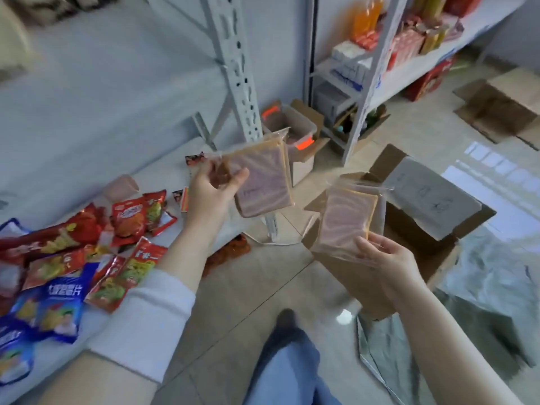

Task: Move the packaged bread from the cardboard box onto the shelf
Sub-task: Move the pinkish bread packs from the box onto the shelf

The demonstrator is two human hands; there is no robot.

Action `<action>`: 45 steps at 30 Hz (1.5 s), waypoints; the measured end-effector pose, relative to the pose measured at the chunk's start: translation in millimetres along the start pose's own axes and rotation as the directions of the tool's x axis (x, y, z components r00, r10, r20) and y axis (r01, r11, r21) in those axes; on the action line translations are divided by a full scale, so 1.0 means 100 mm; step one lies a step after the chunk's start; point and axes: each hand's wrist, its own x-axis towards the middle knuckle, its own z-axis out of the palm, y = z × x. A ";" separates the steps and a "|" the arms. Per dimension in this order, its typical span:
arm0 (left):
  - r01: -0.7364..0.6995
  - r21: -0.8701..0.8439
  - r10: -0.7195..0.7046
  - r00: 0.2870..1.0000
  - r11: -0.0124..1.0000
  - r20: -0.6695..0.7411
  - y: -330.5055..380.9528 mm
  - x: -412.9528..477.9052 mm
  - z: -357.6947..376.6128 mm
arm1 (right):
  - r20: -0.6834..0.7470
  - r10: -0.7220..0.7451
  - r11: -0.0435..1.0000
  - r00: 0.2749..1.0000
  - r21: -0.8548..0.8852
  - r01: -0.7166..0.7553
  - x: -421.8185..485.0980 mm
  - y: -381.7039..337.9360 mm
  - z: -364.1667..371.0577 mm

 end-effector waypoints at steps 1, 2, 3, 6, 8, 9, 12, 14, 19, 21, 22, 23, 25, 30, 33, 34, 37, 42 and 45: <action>-0.020 0.010 0.020 0.999 1.000 -0.032 0.15 -0.04 -0.32 | 0.047 -0.039 0.999 0.998 -0.013 0.039 -0.18 -0.15 0.19; -0.042 0.020 0.043 0.997 0.999 -0.069 0.29 -0.07 -0.64 | 0.097 -0.078 0.997 0.992 -0.019 0.080 -0.36 -0.30 0.40; -0.064 0.029 0.067 0.992 0.998 -0.110 0.42 -0.08 -0.97 | 0.146 -0.119 0.992 0.982 -0.019 0.123 -0.52 -0.45 0.63; -0.108 0.052 0.117 0.967 0.993 -0.228 0.68 -0.11 -1.89 | 0.260 -0.235 0.968 0.936 -0.021 0.249 -0.94 -0.84 1.37; -0.130 0.060 0.142 0.946 0.990 -0.292 0.77 -0.09 -2.49 | 0.332 -0.312 0.940 0.890 -0.027 0.340 -1.17 -1.06 1.92; -0.140 0.059 0.151 0.935 0.988 -0.321 0.78 -0.07 -2.79 | 0.364 -0.347 0.926 0.865 -0.017 0.378 -1.26 -1.13 2.21; -0.134 0.075 0.153 0.906 0.988 -0.395 0.63 -0.05 -3.72 | 0.431 -0.409 0.887 0.804 -0.020 0.461 -1.52 -1.25 3.13; -0.099 0.109 0.137 0.888 0.989 -0.439 0.45 -0.04 -4.29 | 0.492 -0.411 0.876 0.767 -0.018 0.481 -1.65 -1.25 3.75; 0.012 0.127 0.057 0.850 0.992 -0.524 0.01 0.18 -5.36 | 0.572 -0.406 0.867 0.713 -0.006 0.498 -1.85 -1.22 5.09; 0.029 0.119 0.042 0.831 0.992 -0.555 -0.10 0.36 -5.62 | 0.568 -0.399 0.873 0.720 -0.006 0.489 -1.86 -1.24 5.54; 0.034 0.113 0.036 0.824 0.993 -0.565 -0.15 0.46 -5.72 | 0.565 -0.401 0.873 0.721 -0.002 0.488 -1.84 -1.26 5.74; 0.041 0.104 0.027 0.819 0.994 -0.574 -0.20 0.56 -5.81 | 0.561 -0.403 0.873 0.723 -0.004 0.489 -1.81 -1.28 5.93; 0.063 0.064 -0.012 0.800 0.996 -0.599 -0.29 0.78 -5.95 | 0.553 -0.404 0.869 0.728 -0.017 0.495 -1.73 -1.33 6.28; 0.142 0.036 -0.080 0.726 0.989 -0.683 -0.44 1.25 -6.15 | 0.560 -0.401 0.855 0.725 -0.057 0.516 -1.51 -1.38 6.96; 0.194 0.077 -0.071 0.655 0.978 -0.752 -0.52 1.45 -6.21 | 0.503 -0.447 0.804 0.740 -0.138 0.579 -1.40 -1.36 7.18; 0.224 0.101 -0.066 0.634 0.969 -0.770 -0.55 1.50 -6.21 | 0.477 -0.473 0.764 0.741 -0.197 0.615 -1.37 -1.34 7.23; 0.268 0.133 -0.056 0.597 0.954 -0.801 -0.60 1.60 -6.19 | 0.391 -0.595 0.596 0.702 -0.371 0.712 -1.35 -1.32 7.30; 0.368 0.190 -0.049 0.553 0.910 -0.832 -0.57 1.66 -6.12 | 0.311 -0.671 0.542 0.673 -0.413 0.732 -1.44 -1.30 7.31; 0.435 0.203 -0.090 0.564 0.877 -0.821 -0.51 1.61 -6.12 | 0.328 -0.655 0.491 0.681 -0.500 0.713 -1.51 -1.32 7.30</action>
